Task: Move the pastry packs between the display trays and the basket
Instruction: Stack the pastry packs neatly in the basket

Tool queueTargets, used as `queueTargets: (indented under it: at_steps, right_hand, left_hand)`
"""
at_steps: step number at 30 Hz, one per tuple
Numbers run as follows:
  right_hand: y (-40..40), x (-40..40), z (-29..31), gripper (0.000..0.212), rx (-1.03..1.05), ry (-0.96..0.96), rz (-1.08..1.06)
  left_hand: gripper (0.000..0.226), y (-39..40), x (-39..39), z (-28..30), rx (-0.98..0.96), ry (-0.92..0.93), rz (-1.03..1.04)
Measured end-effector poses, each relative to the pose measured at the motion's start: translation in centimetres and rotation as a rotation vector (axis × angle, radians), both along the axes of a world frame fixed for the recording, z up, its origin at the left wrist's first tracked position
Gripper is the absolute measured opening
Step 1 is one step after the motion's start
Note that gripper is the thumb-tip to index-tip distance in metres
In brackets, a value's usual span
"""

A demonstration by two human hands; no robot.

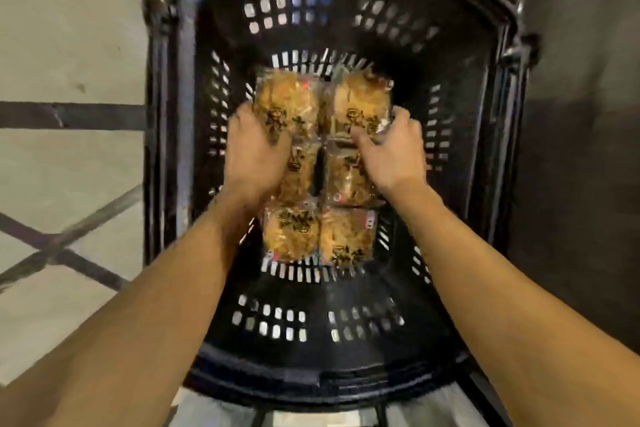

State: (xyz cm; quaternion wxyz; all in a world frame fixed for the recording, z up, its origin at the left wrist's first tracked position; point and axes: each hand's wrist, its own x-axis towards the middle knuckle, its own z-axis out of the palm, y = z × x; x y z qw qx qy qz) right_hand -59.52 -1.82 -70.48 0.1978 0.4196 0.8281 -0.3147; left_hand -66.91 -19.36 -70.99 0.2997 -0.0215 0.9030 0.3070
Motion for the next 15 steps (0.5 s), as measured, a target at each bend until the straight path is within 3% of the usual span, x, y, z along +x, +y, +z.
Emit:
queueTargets:
  at_steps: [6, 10, 12, 15]
  right_hand:
    - [1.4, -3.5, -8.6, 0.085, 0.01, 0.041, -0.294]
    - [0.8, -3.8, -9.3, 0.077, 0.081, 0.095, -0.279]
    - [0.5, -3.7, -8.9, 0.075, 0.048, 0.15, -0.306]
    - [0.4, -3.1, -7.8, 0.061, -0.07, 0.231, -0.369]
  left_hand:
    - [0.086, 4.0, -2.2, -8.6, -0.118, -0.002, 0.229]
    - [0.073, 5.5, -2.3, -9.1, -0.277, 0.033, 0.265]
    - [0.067, 5.6, -1.8, -9.0, -0.235, 0.014, 0.337]
    - [0.056, 5.5, -1.0, -8.0, -0.024, -0.016, 0.421]
